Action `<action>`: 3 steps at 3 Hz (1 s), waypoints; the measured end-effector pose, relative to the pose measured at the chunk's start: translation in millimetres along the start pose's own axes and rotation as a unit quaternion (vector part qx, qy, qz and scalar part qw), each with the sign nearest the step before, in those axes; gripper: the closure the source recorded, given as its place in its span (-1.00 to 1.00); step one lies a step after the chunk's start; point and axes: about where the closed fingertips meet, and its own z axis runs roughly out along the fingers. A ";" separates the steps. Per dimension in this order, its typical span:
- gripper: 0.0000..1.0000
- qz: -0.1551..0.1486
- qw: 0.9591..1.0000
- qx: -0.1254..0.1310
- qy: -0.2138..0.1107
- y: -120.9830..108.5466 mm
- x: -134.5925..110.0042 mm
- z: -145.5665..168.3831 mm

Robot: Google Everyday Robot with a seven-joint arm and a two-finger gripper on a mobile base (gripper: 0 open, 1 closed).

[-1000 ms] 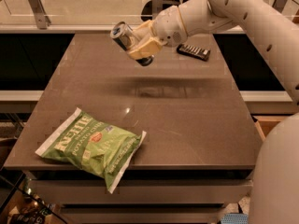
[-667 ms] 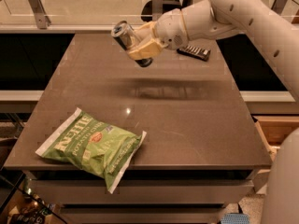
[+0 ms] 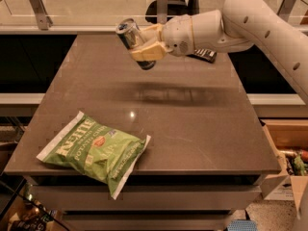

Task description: Place redbull can upright

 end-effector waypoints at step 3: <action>1.00 0.033 0.996 0.008 -0.077 -22.6 19.2 9.5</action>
Offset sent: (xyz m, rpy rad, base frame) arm 0.0322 -0.0066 -0.0153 0.1831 0.0368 -0.0179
